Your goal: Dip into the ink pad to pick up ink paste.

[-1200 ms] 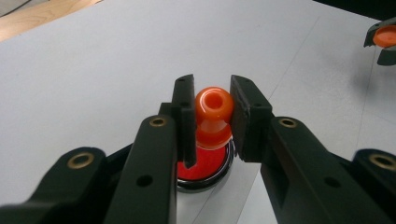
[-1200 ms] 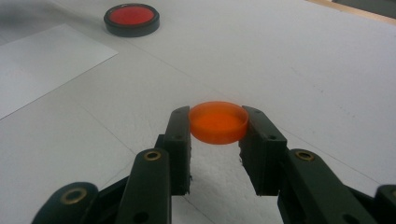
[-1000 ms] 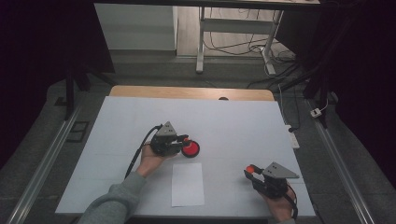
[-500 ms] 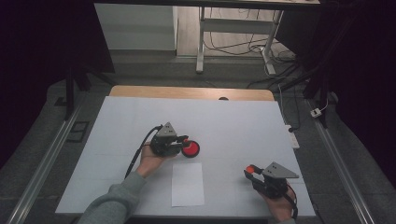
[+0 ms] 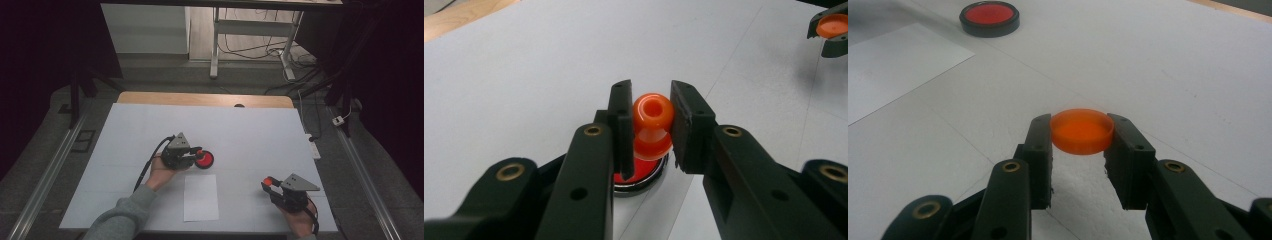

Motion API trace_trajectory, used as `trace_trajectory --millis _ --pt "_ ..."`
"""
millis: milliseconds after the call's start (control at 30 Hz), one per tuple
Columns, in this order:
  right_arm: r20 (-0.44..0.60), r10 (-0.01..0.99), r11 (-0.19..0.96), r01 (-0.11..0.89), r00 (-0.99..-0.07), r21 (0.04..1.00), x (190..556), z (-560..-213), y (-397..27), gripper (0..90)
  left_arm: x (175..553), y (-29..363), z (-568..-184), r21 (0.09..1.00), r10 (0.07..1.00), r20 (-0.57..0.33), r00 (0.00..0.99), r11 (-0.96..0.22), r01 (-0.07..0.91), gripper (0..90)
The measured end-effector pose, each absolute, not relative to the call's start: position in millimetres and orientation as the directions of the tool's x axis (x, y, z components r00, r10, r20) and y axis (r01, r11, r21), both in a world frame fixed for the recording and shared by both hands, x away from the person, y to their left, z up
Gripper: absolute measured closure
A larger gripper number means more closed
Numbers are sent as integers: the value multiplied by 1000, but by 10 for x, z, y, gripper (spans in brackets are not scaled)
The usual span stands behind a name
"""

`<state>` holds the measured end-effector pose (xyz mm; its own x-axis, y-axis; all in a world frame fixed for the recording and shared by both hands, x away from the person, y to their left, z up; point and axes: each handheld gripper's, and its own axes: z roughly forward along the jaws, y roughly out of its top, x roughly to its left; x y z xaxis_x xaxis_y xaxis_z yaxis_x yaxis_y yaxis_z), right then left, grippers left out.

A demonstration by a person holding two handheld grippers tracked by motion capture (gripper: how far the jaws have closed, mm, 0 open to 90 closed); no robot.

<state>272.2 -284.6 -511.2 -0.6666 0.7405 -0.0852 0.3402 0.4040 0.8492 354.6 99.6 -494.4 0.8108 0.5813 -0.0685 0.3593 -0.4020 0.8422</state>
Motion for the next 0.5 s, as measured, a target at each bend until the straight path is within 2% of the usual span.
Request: trace_trajectory --millis 500 --pt "-86 738 408 341 -670 847 2721 -5111 -2843 644 3516 1033 -4944 840 586 -78 806 -397 370 723"
